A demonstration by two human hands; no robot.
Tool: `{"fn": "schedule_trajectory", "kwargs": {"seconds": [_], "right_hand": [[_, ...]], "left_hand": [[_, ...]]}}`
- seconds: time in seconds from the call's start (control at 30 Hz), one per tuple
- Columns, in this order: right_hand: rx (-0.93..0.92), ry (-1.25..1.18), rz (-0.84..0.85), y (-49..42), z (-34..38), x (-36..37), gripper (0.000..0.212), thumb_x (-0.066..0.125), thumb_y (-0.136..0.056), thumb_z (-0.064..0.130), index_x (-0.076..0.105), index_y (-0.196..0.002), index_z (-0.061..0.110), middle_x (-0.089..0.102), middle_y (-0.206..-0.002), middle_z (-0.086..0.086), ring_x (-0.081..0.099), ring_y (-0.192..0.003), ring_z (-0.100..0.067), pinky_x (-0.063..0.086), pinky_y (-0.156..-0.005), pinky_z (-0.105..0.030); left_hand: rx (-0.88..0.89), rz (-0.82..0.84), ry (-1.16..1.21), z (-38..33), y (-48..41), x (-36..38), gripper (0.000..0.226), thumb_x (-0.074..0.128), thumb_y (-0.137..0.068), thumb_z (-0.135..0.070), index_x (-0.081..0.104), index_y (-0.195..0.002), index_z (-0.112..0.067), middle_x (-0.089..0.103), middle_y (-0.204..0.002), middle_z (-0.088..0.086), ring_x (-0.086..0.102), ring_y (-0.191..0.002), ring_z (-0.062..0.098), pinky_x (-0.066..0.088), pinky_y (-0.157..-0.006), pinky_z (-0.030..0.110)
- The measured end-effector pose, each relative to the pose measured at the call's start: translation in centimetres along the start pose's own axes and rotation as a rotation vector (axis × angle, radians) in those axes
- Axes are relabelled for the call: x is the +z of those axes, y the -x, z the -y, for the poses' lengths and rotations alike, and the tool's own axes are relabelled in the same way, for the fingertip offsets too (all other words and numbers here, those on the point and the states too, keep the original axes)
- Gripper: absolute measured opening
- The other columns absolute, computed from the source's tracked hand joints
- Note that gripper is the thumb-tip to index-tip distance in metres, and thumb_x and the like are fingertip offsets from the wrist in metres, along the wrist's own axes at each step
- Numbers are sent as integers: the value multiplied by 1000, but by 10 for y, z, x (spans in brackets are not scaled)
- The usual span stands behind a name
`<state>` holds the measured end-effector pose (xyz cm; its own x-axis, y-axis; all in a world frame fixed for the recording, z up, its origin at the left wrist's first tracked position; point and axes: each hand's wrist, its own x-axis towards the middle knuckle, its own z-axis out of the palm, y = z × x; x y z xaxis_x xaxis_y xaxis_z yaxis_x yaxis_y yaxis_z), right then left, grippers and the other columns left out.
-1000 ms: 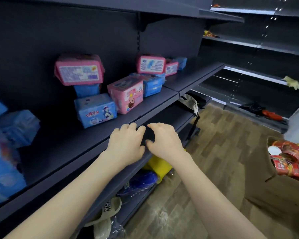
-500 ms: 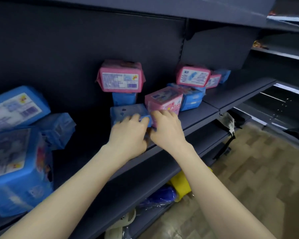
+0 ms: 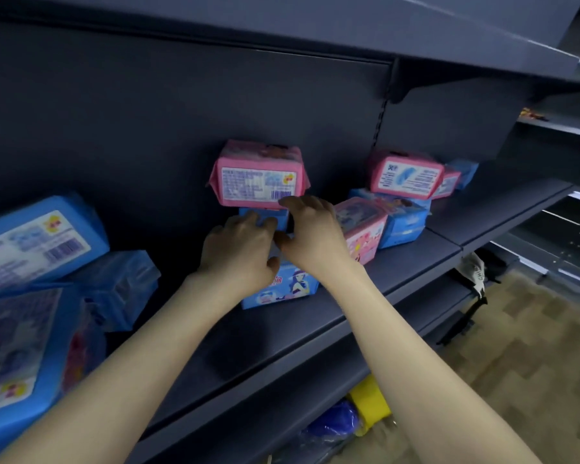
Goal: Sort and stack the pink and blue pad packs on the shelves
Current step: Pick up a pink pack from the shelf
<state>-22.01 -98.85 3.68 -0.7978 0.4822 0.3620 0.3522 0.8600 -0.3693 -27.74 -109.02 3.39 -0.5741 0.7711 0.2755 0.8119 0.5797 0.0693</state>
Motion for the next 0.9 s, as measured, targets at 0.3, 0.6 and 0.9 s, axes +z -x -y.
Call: {"fn": "schedule_trajectory", "kwargs": {"seconds": [0.3,0.6,0.9], "right_hand": [[-26,-70,-17,-41,-11,-2,75,61,-81,23,21,-145,22,18,-147,-16,22,-132,-37,28,-106,-49],[-84,-110,122,-70,-34,-5,76,61,-82,25,17,-143,29,15,-145,-17,29,-126,-41,32,-103,-48],[-208,-229,191,-72,-48,-2,76,58,-83,20,12,-143,34,32,-131,-14,53,-103,-41,48,-85,-42]], "left_hand": [[-214,-62,-12,3,-22,0,62,53,-89,-36,25,-143,-20,31,-139,7,36,-125,29,44,-84,39],[-378,-216,114,7,-57,-4,77,64,-81,-32,23,-144,-16,21,-143,15,25,-127,36,38,-94,48],[-589,-390,735,26,-85,12,77,57,-88,-36,12,-147,-17,32,-144,7,31,-133,25,29,-108,36]]}}
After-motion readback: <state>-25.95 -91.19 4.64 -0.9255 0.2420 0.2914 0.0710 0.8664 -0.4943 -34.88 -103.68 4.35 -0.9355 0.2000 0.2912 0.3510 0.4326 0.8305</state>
